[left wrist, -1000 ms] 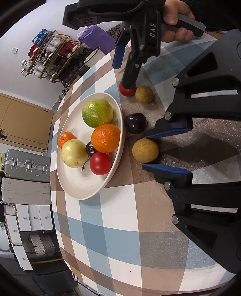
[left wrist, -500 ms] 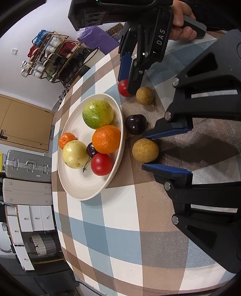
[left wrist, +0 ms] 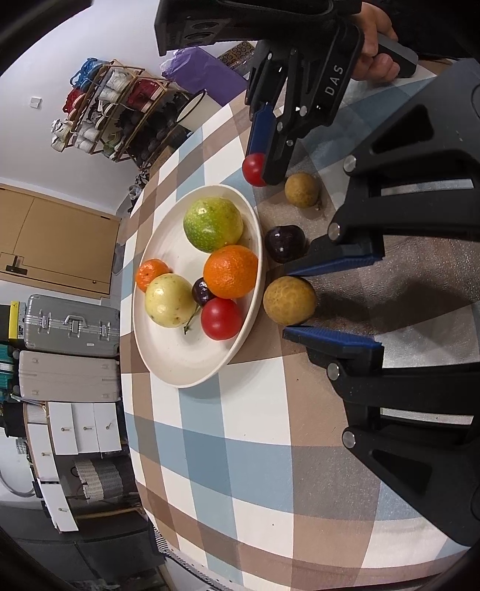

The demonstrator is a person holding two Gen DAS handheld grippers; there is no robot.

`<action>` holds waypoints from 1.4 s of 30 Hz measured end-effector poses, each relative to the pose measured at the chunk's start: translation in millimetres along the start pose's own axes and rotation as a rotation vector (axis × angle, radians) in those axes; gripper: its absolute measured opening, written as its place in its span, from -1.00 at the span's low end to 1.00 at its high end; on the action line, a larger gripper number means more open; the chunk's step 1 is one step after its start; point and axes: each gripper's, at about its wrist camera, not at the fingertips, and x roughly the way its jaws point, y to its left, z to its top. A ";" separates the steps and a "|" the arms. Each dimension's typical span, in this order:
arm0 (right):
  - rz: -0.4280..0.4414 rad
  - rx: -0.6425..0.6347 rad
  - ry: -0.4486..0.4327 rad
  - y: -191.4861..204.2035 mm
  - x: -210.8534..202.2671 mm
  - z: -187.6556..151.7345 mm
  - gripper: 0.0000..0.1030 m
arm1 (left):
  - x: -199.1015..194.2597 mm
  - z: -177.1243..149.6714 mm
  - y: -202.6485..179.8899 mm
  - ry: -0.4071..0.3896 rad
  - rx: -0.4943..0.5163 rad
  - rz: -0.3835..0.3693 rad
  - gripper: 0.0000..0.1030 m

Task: Organize fruits
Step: 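Grasp the small brown round fruit with the left tool while the right tool grasps the red tomato, then carry the brown fruit and tomato onto the plate and release both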

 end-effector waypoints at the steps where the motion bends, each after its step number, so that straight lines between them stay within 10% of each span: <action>1: 0.001 0.004 -0.007 -0.7 -1.6 0.6 -0.37 | -1.3 0.4 0.1 -0.006 0.001 0.001 -0.52; 42: 0.060 0.040 -0.182 -22.8 -41.3 84.5 -0.37 | -26.8 71.6 -11.1 -0.165 0.056 0.088 -0.52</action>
